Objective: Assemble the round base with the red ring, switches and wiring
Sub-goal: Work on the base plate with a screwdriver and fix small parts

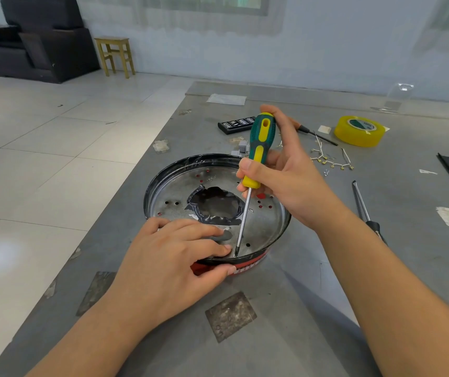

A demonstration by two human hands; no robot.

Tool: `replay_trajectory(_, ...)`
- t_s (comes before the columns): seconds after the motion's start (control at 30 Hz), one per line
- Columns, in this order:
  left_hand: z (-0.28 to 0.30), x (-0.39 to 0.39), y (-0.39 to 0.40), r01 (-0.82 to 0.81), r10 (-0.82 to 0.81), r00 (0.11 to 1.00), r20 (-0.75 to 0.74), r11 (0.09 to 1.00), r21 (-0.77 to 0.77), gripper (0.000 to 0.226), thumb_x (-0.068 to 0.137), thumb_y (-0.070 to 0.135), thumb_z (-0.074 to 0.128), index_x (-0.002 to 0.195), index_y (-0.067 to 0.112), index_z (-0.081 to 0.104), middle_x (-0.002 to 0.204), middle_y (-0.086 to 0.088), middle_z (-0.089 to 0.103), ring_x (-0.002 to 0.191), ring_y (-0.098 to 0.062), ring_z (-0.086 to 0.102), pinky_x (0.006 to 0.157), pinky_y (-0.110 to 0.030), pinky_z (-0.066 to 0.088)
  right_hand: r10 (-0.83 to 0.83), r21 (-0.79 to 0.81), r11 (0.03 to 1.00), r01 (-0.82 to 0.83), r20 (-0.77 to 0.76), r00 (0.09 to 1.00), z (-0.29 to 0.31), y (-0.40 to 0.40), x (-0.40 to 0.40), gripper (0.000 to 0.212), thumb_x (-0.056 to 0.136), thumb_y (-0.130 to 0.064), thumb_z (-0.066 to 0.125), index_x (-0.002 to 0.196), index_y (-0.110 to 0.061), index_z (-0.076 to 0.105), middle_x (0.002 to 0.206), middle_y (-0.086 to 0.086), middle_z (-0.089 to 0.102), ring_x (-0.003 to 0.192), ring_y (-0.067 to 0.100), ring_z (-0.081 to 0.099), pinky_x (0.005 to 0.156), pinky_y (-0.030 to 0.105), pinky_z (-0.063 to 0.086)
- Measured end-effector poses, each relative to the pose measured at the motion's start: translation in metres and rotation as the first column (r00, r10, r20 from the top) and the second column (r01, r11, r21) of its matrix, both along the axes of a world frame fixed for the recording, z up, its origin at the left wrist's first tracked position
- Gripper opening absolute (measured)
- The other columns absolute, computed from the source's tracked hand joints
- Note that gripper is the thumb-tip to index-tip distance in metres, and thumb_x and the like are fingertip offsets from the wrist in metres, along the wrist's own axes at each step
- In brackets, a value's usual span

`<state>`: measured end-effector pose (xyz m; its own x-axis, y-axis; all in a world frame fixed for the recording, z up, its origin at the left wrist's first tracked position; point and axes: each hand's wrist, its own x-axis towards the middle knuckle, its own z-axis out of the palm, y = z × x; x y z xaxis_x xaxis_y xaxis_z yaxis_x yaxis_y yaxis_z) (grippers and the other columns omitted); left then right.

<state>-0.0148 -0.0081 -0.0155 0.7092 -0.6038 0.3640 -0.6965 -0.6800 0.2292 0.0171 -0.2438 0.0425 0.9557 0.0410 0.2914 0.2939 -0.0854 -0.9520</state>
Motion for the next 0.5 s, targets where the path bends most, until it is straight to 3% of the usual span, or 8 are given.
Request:
replay_trajectory(0.13,0.000,0.000,0.000,0.000,0.000,1.000,0.011,1.000,0.008,0.042,0.090,0.073,0.049,0.105,0.049,0.080,0.122,0.025,0.073,0.116,-0.004,0.068,0.087,-0.038,0.049,0.051,-0.022,0.999,-0.049,0.059,0.997,0.006,0.002,-0.004,0.085,0.091,-0.009,0.077,0.148,-0.052,0.031,0.099,0.030,0.064,0.081,0.038,0.075,0.072,0.037,0.062)
replay_trajectory(0.27,0.000,0.000,-0.001,0.003,-0.004,1.000,0.020,1.000,0.013,0.041,0.091,0.072,0.048,0.104,0.049,0.080,0.122,0.025,0.073,0.115,-0.005,0.069,0.083,-0.039,0.051,0.105,-0.063,0.993,-0.097,0.140,0.985,0.012,0.005,-0.010,0.085,0.092,-0.005,0.073,0.150,-0.049,0.029,0.101,0.024,0.067,0.088,0.044,0.071,0.074,0.042,0.063)
replay_trajectory(0.4,0.000,-0.001,-0.001,-0.011,0.010,1.000,0.028,1.000,0.008,0.040,0.090,0.071,0.049,0.101,0.048,0.080,0.120,0.026,0.073,0.113,-0.005,0.069,0.080,-0.039,0.052,0.167,-0.092,0.984,-0.152,0.184,0.969,0.018,0.009,-0.016,0.083,0.094,-0.002,0.070,0.152,-0.043,0.027,0.098,0.023,0.066,0.079,0.036,0.070,0.072,0.034,0.061)
replay_trajectory(0.5,0.001,-0.001,-0.002,-0.017,0.016,0.999,0.030,1.000,0.010,0.040,0.090,0.071,0.050,0.100,0.048,0.081,0.120,0.026,0.074,0.113,-0.005,0.069,0.077,-0.040,0.052,0.197,-0.128,0.976,-0.175,0.189,0.962,0.023,0.012,-0.019,0.082,0.093,-0.003,0.071,0.148,-0.048,0.030,0.097,0.020,0.069,0.077,0.034,0.072,0.072,0.040,0.062)
